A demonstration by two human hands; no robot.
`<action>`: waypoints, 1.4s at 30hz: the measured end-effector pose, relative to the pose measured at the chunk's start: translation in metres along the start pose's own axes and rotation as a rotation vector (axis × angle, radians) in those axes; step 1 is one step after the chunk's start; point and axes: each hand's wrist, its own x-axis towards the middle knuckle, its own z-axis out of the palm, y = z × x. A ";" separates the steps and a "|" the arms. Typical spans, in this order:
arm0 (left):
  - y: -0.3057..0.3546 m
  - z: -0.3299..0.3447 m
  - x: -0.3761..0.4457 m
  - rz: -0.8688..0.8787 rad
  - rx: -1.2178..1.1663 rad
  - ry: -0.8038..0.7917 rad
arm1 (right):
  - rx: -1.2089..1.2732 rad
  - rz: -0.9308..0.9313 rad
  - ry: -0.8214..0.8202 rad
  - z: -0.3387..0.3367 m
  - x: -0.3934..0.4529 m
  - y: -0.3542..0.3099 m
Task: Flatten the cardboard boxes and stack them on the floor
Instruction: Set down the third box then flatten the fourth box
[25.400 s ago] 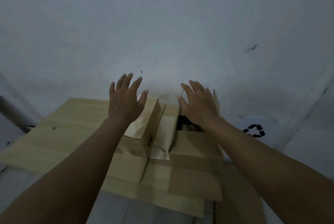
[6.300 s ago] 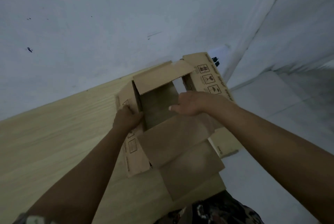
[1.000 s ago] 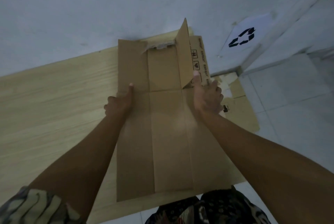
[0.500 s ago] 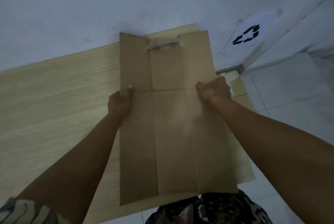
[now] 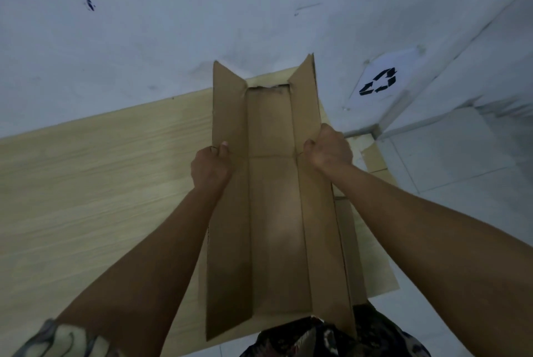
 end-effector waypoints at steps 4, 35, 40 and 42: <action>0.027 0.006 -0.020 0.060 -0.029 0.017 | 0.054 -0.027 0.061 -0.032 -0.004 0.025; 0.277 0.290 -0.246 0.129 0.013 0.120 | 0.064 -0.093 0.248 -0.261 0.090 0.378; 0.269 0.360 -0.238 -0.018 -0.023 0.116 | 0.032 -0.148 0.159 -0.244 0.142 0.419; 0.262 0.388 -0.231 -0.041 -0.024 0.093 | 0.018 -0.163 0.137 -0.229 0.162 0.434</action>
